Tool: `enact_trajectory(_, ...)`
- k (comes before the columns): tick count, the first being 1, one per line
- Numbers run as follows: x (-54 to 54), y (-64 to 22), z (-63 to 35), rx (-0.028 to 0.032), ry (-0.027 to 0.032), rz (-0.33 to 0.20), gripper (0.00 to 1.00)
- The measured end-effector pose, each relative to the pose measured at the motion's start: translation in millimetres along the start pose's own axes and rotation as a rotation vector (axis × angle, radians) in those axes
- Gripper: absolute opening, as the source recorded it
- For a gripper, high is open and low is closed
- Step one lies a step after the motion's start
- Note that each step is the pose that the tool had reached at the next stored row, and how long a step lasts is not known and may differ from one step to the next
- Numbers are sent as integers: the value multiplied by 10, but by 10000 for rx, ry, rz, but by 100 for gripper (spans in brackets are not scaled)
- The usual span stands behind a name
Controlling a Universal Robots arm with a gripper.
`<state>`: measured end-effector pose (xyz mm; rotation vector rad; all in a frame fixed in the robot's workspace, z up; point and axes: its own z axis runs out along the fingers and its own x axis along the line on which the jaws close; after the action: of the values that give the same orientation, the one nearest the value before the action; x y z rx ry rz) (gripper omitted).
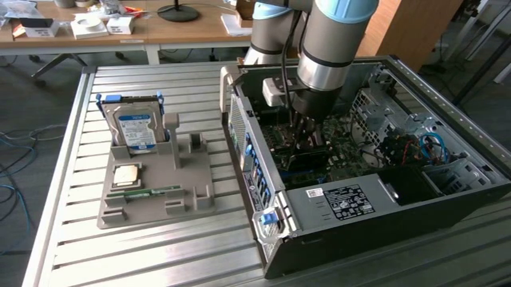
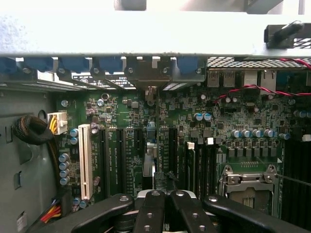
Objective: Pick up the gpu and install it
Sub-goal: 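Press down on the gpu until it lock into place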
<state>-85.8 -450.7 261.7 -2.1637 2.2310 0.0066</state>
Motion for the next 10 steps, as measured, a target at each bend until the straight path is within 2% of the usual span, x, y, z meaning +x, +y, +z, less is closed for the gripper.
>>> enact_trajectory(6, -1, 0, 1, 2, -5, 1, 11)
enact_trajectory(9, -3, -2, -99, 2, -4, 1, 11)
enact_trajectory(10, -5, -3, -168, 2, -3, 1, 11)
